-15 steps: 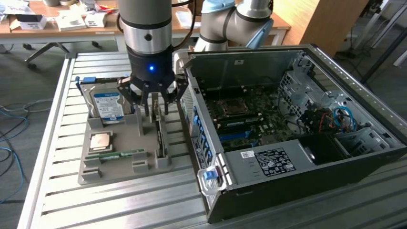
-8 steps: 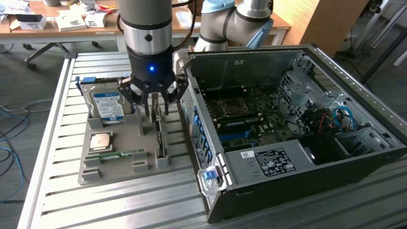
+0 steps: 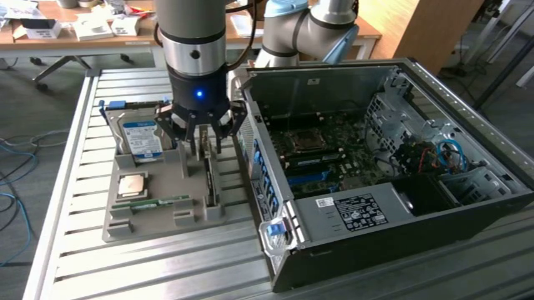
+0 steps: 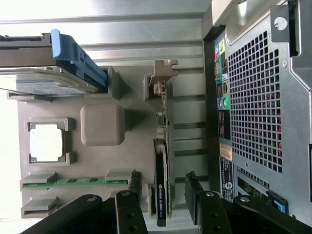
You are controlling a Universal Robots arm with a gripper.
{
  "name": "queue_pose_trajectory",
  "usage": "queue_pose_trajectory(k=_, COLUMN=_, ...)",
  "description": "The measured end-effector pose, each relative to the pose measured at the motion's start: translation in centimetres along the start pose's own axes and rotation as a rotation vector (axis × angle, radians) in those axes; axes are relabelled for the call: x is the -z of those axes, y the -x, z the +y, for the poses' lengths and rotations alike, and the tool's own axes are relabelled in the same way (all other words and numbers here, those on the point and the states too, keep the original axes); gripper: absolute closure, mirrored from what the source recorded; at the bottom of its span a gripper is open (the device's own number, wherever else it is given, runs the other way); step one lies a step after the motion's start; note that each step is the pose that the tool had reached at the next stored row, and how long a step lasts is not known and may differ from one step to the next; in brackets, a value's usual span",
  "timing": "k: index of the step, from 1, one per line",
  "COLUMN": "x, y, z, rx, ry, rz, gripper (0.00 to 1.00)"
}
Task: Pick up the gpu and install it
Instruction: 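Pick up the gpu and move the gpu toward the slot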
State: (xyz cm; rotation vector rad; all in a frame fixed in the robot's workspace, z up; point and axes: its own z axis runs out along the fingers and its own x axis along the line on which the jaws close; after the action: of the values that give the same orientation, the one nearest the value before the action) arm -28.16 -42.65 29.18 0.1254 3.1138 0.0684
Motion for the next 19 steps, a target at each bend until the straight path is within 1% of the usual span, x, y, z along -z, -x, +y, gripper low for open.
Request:
queue_pose_trajectory(k=3, x=-0.07, y=0.02, z=-0.07, rx=0.0, ry=0.0004, rz=-0.0004, gripper=0.51)
queue_pose_trajectory(k=11, x=-0.04, y=0.06, z=-0.78, rx=0.0, ry=0.0003, rz=-0.0003, gripper=0.51)
queue_pose_trajectory(k=16, x=-0.04, y=0.07, z=-0.78, rx=0.0, ry=0.0003, rz=-0.0003, gripper=0.51)
queue_pose_trajectory(k=19, x=-0.21, y=0.06, z=-0.79, rx=0.0, ry=0.0003, rz=-0.0003, gripper=0.51)
